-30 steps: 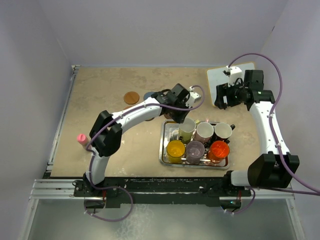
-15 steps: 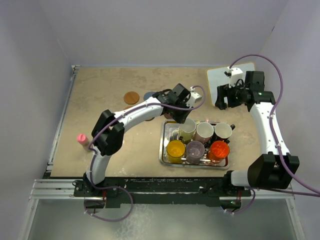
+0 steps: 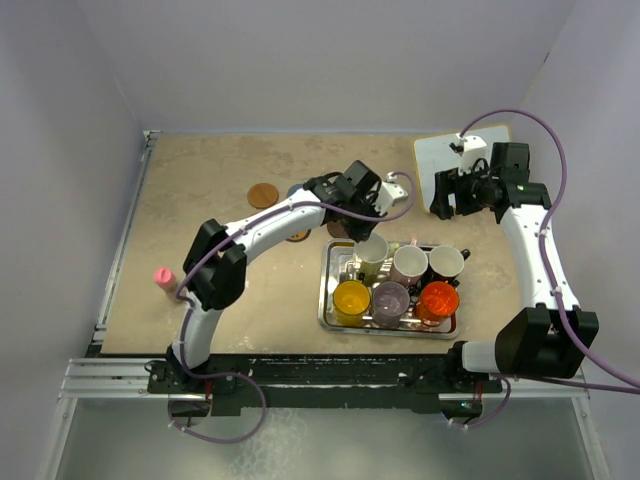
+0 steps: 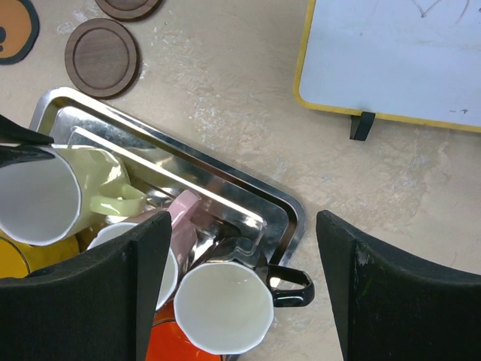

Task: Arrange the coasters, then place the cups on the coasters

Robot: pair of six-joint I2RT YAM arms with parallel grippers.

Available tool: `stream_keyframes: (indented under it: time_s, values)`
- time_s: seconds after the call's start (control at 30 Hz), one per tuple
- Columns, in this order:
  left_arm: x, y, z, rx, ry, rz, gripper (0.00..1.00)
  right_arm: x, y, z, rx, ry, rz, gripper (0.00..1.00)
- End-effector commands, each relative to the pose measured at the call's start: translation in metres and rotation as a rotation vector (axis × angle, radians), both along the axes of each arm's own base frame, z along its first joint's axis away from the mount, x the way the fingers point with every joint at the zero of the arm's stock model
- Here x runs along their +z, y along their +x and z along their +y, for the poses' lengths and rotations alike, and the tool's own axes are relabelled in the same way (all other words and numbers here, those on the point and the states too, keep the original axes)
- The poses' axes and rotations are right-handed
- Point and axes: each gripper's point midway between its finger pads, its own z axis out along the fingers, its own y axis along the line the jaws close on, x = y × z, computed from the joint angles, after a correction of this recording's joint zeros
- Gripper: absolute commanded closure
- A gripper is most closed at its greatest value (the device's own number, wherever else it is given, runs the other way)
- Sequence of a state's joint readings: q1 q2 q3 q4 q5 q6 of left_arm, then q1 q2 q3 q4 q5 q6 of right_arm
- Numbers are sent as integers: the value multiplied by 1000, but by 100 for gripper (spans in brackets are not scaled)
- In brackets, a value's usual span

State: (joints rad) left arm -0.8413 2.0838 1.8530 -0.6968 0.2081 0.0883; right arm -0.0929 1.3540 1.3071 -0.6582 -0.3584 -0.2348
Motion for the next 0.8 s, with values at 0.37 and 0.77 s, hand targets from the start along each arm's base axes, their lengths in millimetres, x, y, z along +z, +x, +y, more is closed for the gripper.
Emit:
stream_keyframes:
  time_s: [0.37,0.77]
  values:
    - [102,114,76,-54,-213,-209,97,31,7,14,96,43,-79,20]
    - [93,186,196,-11,-142,-270,97,19,24,29,141,70,-45,21]
